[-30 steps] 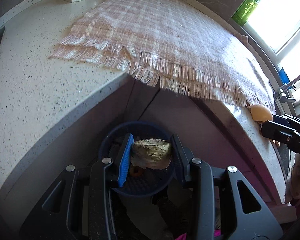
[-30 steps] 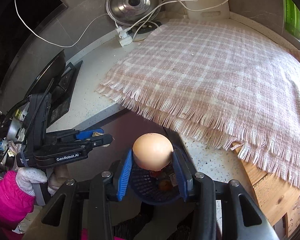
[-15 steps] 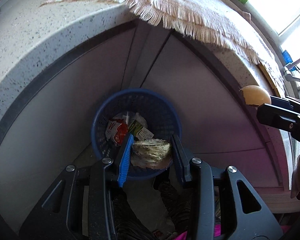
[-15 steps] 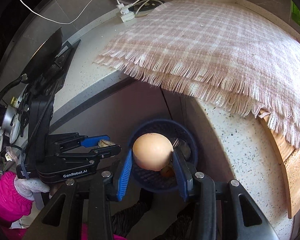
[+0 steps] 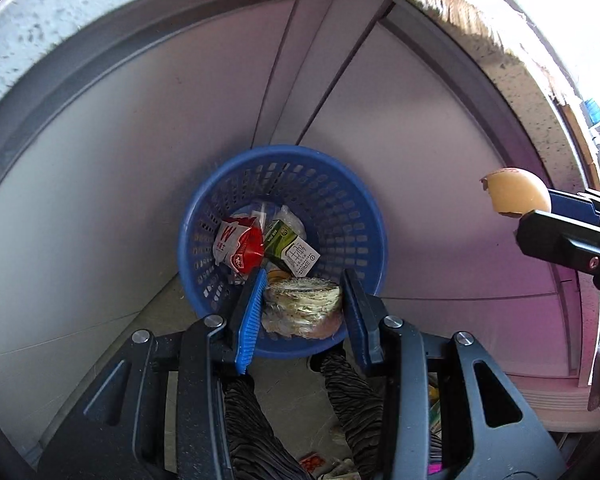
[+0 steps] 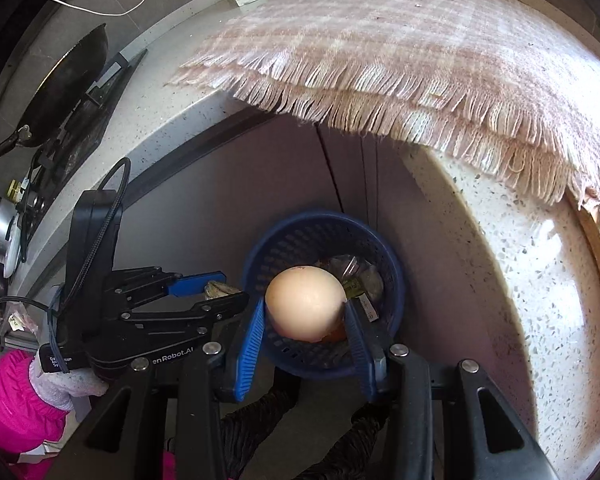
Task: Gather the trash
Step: 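Open both tools to drop the crumpled item and egg into the wastebasket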
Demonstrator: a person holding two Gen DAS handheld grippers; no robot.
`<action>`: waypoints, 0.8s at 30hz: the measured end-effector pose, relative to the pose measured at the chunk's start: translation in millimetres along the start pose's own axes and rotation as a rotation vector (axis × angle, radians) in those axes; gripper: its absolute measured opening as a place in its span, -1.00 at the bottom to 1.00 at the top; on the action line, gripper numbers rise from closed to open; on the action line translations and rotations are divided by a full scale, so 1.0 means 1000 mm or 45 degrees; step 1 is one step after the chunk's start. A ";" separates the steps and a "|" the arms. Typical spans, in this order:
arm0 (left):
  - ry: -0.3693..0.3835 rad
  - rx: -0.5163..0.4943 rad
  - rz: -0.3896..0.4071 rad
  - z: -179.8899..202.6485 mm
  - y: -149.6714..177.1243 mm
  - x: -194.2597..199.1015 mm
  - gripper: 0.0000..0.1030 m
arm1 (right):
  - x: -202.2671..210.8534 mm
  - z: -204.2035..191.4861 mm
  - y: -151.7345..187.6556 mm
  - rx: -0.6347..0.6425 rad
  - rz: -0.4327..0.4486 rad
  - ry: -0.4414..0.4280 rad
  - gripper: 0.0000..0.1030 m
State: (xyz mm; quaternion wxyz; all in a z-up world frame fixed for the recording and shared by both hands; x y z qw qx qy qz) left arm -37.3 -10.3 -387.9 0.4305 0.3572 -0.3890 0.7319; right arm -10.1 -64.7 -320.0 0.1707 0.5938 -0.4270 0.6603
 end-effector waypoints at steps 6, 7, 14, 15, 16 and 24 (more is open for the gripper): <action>0.000 0.016 -0.003 -0.004 -0.002 -0.006 -0.26 | -0.013 0.003 -0.003 -0.029 -0.019 0.011 -0.18; -0.001 0.015 -0.002 -0.005 -0.003 -0.006 -0.26 | -0.015 0.004 -0.003 -0.032 -0.020 0.011 -0.17; -0.016 0.009 -0.002 -0.007 -0.009 -0.011 -0.26 | -0.022 0.007 -0.006 -0.029 -0.029 0.026 -0.17; -0.016 0.010 -0.002 -0.007 -0.009 -0.011 -0.26 | -0.023 0.007 -0.007 -0.026 -0.031 0.027 -0.17; -0.017 0.010 0.000 -0.007 -0.010 -0.011 -0.26 | -0.024 0.007 -0.008 -0.021 -0.032 0.031 -0.17; -0.029 0.006 0.019 -0.006 -0.014 -0.007 -0.26 | -0.027 0.006 -0.014 -0.017 -0.032 0.045 -0.12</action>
Point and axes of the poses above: each gripper's, at about its wrist camera, not at the fingertips, and x roughly against the way its jaws point, z to its right, y to its underside, the point moved 8 cm from there along -x, roughly the way its jaws point, and after that the axes turned 7 degrees about y, right-handed, at the moved point
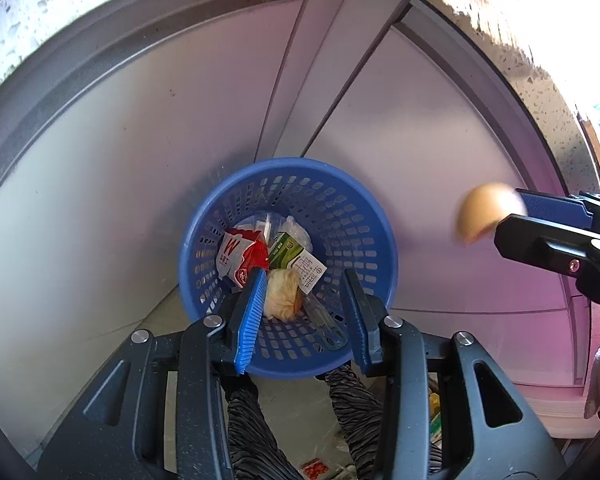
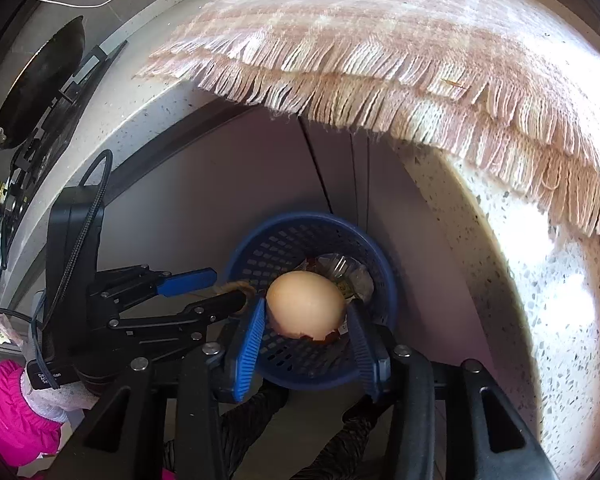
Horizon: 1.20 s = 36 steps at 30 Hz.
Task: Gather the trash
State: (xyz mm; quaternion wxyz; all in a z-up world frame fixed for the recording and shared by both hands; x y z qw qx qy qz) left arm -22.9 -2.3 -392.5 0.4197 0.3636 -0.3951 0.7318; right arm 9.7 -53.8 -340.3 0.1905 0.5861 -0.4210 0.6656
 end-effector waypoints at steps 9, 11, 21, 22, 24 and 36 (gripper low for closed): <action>-0.013 0.005 0.000 0.003 -0.002 -0.001 -0.26 | 0.004 -0.002 -0.006 -0.001 0.009 -0.009 -0.09; -0.017 -0.001 -0.005 0.004 -0.002 -0.002 -0.26 | 0.005 -0.001 -0.006 -0.002 0.009 -0.010 -0.09; -0.036 -0.022 0.025 0.009 -0.008 0.017 -0.26 | 0.027 0.001 -0.007 0.014 0.046 -0.027 -0.09; -0.037 -0.024 0.033 0.010 -0.010 0.021 -0.26 | 0.032 0.001 -0.007 0.015 0.056 -0.028 -0.09; -0.038 -0.028 0.052 0.012 -0.013 0.033 -0.26 | 0.042 0.002 -0.009 0.015 0.077 -0.032 -0.09; -0.041 -0.111 0.238 0.050 -0.055 0.113 -0.26 | 0.125 0.027 -0.025 -0.041 0.260 -0.049 -0.08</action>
Point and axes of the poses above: each gripper's, at about its wrist camera, not at the fingertips, and x roughly against the way its jaws point, z to its right, y to its underside, the point moved 8 cm from there along -x, roughly the way its jaws point, and after that the axes turned 7 degrees about y, right-handed, at the moved point
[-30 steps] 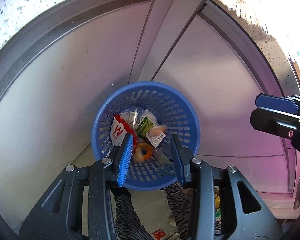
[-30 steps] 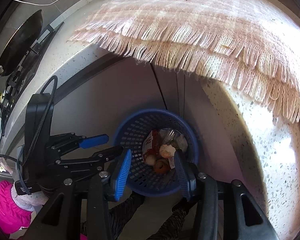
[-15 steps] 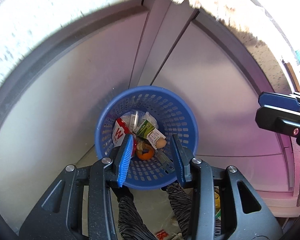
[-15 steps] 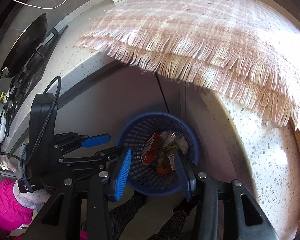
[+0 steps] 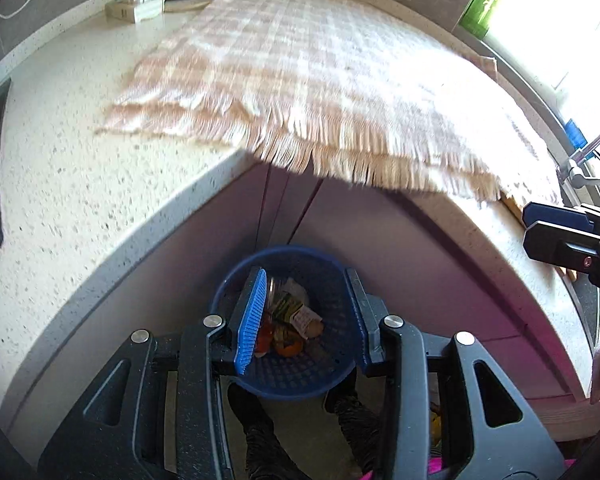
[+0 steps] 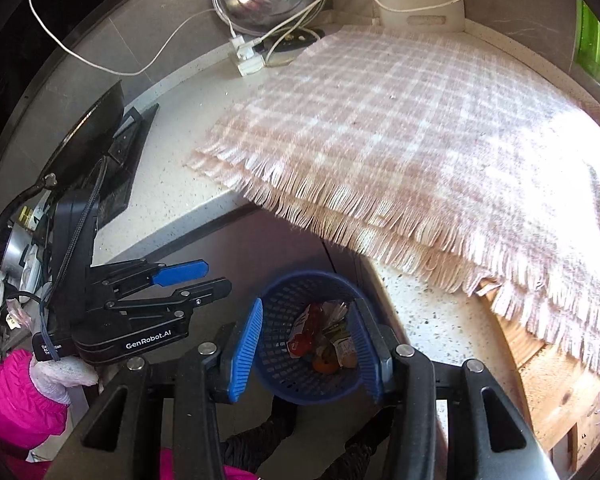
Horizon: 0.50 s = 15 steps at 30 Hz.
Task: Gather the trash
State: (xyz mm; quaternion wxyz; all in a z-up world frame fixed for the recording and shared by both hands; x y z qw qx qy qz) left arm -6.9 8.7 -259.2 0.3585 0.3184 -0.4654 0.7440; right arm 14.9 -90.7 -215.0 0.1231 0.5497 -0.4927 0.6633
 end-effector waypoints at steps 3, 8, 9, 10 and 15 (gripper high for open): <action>0.009 -0.024 0.059 0.013 -0.020 0.016 -0.26 | 0.021 0.009 -0.011 -0.035 0.058 0.004 -0.07; 0.031 -0.065 0.163 0.037 -0.054 0.040 0.33 | 0.056 0.023 -0.028 -0.082 0.162 0.031 0.07; 0.036 -0.068 0.190 0.043 -0.062 0.045 0.38 | 0.062 0.026 -0.031 -0.091 0.181 0.039 0.08; 0.045 -0.075 0.214 0.048 -0.068 0.050 0.42 | 0.069 0.029 -0.034 -0.102 0.201 0.048 0.12; 0.057 -0.144 0.281 0.078 -0.092 0.066 0.56 | 0.098 0.050 -0.048 -0.159 0.295 0.084 0.43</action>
Point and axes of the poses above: each gripper's, at about its wrist camera, not at the fingertips, and x roughly against the way its jaws point, z to its right, y to its underside, the point moved 8 cm from there along -x, roughly the way its jaws point, and after that the axes turned 7 degrees about y, right-handed, at the moved point
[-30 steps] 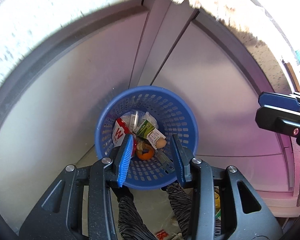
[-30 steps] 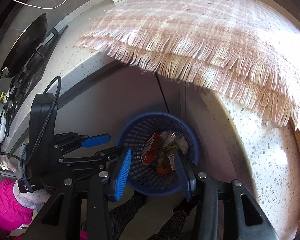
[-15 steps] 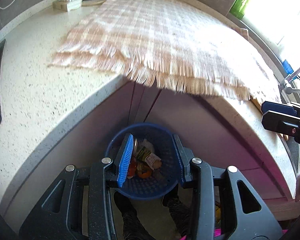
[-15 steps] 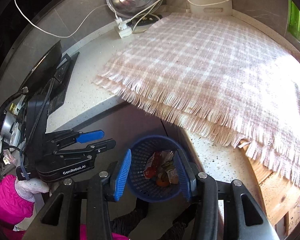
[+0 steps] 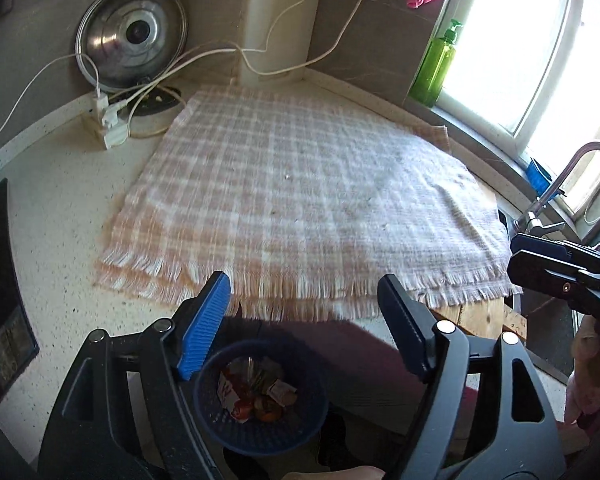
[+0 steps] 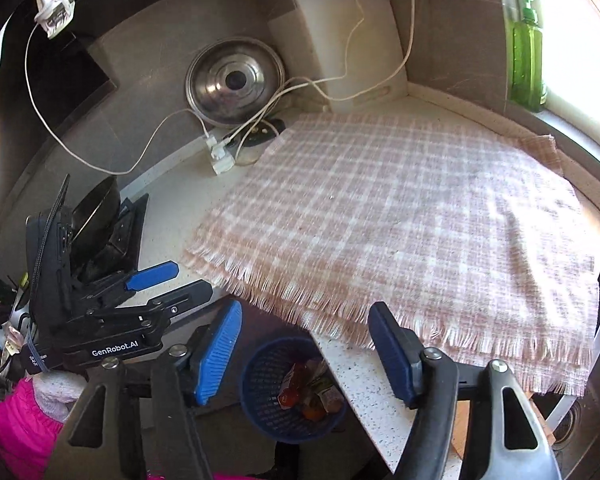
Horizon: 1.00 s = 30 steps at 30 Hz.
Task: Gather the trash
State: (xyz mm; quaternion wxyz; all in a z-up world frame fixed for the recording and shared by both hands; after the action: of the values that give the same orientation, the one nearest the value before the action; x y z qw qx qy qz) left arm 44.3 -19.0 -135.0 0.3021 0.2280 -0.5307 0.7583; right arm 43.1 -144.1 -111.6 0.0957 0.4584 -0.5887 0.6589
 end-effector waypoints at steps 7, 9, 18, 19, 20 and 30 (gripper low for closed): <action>-0.004 -0.069 0.051 0.026 -0.034 0.005 0.63 | 0.015 0.025 -0.020 -0.025 0.084 0.060 0.67; -0.018 -0.082 0.067 0.030 -0.041 0.007 0.63 | 0.017 0.031 -0.025 -0.031 0.098 0.072 0.71; -0.042 -0.089 0.174 0.041 -0.076 0.022 0.95 | 0.027 0.048 -0.046 -0.043 0.178 0.110 0.94; -0.040 -0.092 0.181 0.043 -0.079 0.024 0.96 | 0.029 0.049 -0.048 -0.047 0.191 0.114 0.96; -0.039 -0.095 0.186 0.044 -0.081 0.025 0.97 | 0.030 0.050 -0.050 -0.049 0.198 0.116 0.96; -0.064 -0.130 0.222 0.050 -0.094 0.034 0.99 | 0.029 0.054 -0.060 -0.064 0.222 0.118 0.99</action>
State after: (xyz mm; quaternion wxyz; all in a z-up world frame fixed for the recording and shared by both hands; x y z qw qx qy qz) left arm 87.3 -35.2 -33.5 0.2327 0.1841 -0.5940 0.7477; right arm 93.2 -186.0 -55.7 0.0766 0.3719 -0.6378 0.6701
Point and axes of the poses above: each gripper's, at about its wrist camera, not at the fingertips, and x roughly against the way its jaws point, z to its right, y to its underside, the point moved 8 cm from there along -x, roughly the way its jaws point, and after that the axes turned 7 degrees about y, right-handed, at the moved point
